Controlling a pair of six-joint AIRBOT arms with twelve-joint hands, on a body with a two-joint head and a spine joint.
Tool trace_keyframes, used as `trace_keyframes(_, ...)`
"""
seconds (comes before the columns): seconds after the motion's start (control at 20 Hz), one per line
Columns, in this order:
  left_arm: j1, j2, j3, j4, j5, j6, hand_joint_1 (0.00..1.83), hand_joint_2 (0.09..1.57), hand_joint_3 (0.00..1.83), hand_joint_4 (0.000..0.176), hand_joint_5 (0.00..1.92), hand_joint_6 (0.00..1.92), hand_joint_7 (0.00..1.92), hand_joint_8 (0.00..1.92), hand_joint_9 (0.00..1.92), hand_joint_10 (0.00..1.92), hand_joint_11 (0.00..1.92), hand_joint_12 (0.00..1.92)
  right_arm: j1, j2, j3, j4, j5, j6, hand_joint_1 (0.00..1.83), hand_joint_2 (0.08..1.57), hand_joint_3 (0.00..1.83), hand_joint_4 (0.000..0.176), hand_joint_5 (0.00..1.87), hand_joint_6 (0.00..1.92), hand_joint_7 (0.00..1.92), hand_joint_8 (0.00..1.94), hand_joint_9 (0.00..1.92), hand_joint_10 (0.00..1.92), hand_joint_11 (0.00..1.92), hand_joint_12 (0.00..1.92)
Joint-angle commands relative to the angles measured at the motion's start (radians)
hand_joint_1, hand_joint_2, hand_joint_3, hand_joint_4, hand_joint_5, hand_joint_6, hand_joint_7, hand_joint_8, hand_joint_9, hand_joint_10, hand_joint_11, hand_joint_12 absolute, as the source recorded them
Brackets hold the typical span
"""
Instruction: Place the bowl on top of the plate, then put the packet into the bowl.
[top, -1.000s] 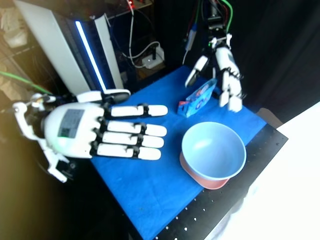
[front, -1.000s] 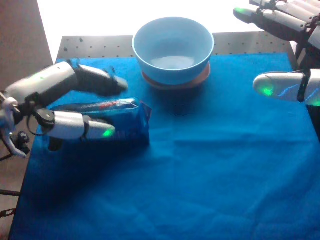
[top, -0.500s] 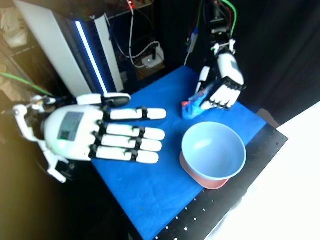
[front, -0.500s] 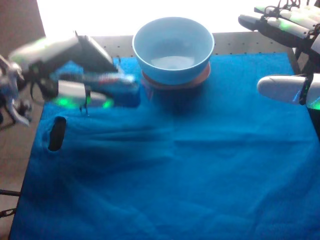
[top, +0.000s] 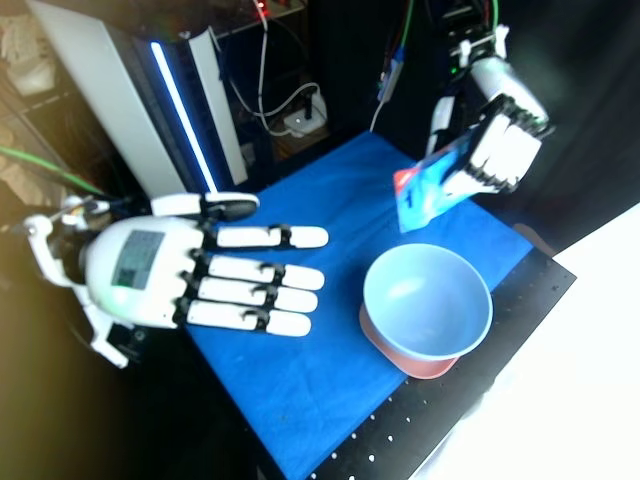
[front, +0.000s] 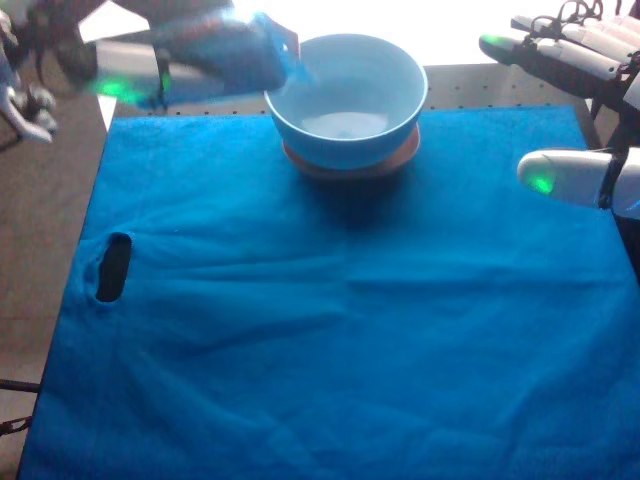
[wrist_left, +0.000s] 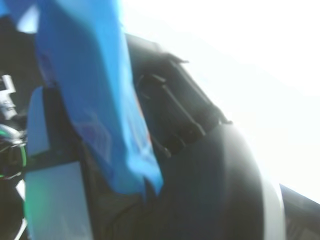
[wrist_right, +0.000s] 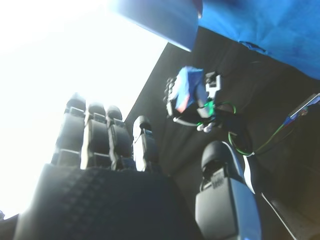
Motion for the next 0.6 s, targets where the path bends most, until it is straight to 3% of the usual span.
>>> trace_keyframes(0.0, -0.035, -0.002, 0.008, -0.028, -0.101, 0.011, 1.3, 1.02, 0.0, 0.0, 1.35, 0.15, 1.16, 0.91, 1.17, 0.84, 0.86, 1.44, 0.003, -0.004, 0.003, 0.029, 0.122, 0.005, 0.0, 1.18, 0.03, 0.175, 0.0, 0.0, 0.0, 0.0, 0.0, 0.0, 0.0, 0.0)
trace_keyframes(0.1, -0.104, -0.03, 0.03, 0.001, -0.03, 0.054, 1.32, 0.99, 0.0, 0.0, 1.37, 0.08, 1.34, 0.57, 1.38, 0.59, 1.16, 1.18, 0.003, -0.008, 0.006, 0.032, 0.122, 0.005, 0.0, 1.19, 0.02, 0.176, 0.0, 0.0, 0.0, 0.0, 0.0, 0.0, 0.0, 0.0)
trace_keyframes(0.15, -0.148, -0.058, 0.054, 0.03, 0.016, 0.054, 1.4, 0.98, 0.0, 0.0, 1.33, 0.07, 1.38, 0.32, 1.3, 0.81, 1.17, 1.12, 0.002, -0.012, 0.008, 0.035, 0.122, 0.005, 0.0, 1.19, 0.02, 0.176, 0.0, 0.0, 0.0, 0.0, 0.0, 0.0, 0.0, 0.0)
trace_keyframes(0.2, -0.175, -0.092, 0.08, 0.045, 0.06, 0.055, 1.42, 0.99, 0.0, 0.0, 1.34, 0.03, 1.33, 0.39, 1.25, 0.91, 1.14, 1.12, 0.001, -0.017, 0.011, 0.038, 0.122, 0.005, 0.0, 1.19, 0.02, 0.176, 0.0, 0.0, 0.0, 0.0, 0.0, 0.0, 0.0, 0.0)
trace_keyframes(0.25, -0.183, -0.119, 0.103, 0.045, 0.09, 0.054, 1.32, 0.99, 0.0, 0.0, 1.29, 0.27, 1.37, 0.42, 1.32, 0.61, 1.16, 1.01, 0.001, -0.02, 0.013, 0.039, 0.122, 0.005, 0.0, 1.17, 0.01, 0.174, 0.0, 0.0, 0.0, 0.0, 0.0, 0.0, 0.0, 0.0)
trace_keyframes(0.3, -0.192, -0.161, 0.14, 0.041, 0.117, 0.054, 1.31, 0.99, 0.01, 0.0, 1.23, 0.44, 1.39, 0.4, 1.39, 0.41, 1.23, 0.84, 0.001, -0.025, 0.019, 0.039, 0.122, 0.005, 0.0, 1.18, 0.01, 0.161, 0.0, 0.0, 0.0, 0.0, 0.0, 0.0, 0.0, 0.0)
trace_keyframes(0.45, -0.211, -0.241, 0.205, 0.033, 0.171, 0.053, 1.3, 1.01, 0.0, 0.0, 1.15, 0.62, 1.37, 0.43, 1.52, 0.14, 1.27, 0.77, 0.001, -0.029, 0.026, 0.039, 0.122, 0.005, 0.0, 1.2, 0.02, 0.148, 0.0, 0.0, 0.0, 0.0, 0.0, 0.0, 0.0, 0.0)
trace_keyframes(0.5, -0.216, -0.267, 0.225, 0.032, 0.185, 0.053, 1.39, 1.02, 0.0, 0.0, 1.06, 0.69, 1.28, 0.43, 1.29, 0.65, 1.21, 0.73, 0.001, -0.03, 0.029, 0.039, 0.122, 0.005, 0.0, 1.22, 0.02, 0.132, 0.0, 0.0, 0.0, 0.0, 0.0, 0.0, 0.0, 0.0)
trace_keyframes(0.55, -0.217, -0.278, 0.233, 0.032, 0.191, 0.053, 1.4, 1.03, 0.01, 0.0, 1.01, 0.77, 1.21, 0.54, 1.22, 0.81, 1.18, 0.74, 0.001, -0.031, 0.03, 0.039, 0.122, 0.005, 0.0, 1.23, 0.02, 0.124, 0.0, 0.0, 0.0, 0.0, 0.0, 0.0, 0.0, 0.0)
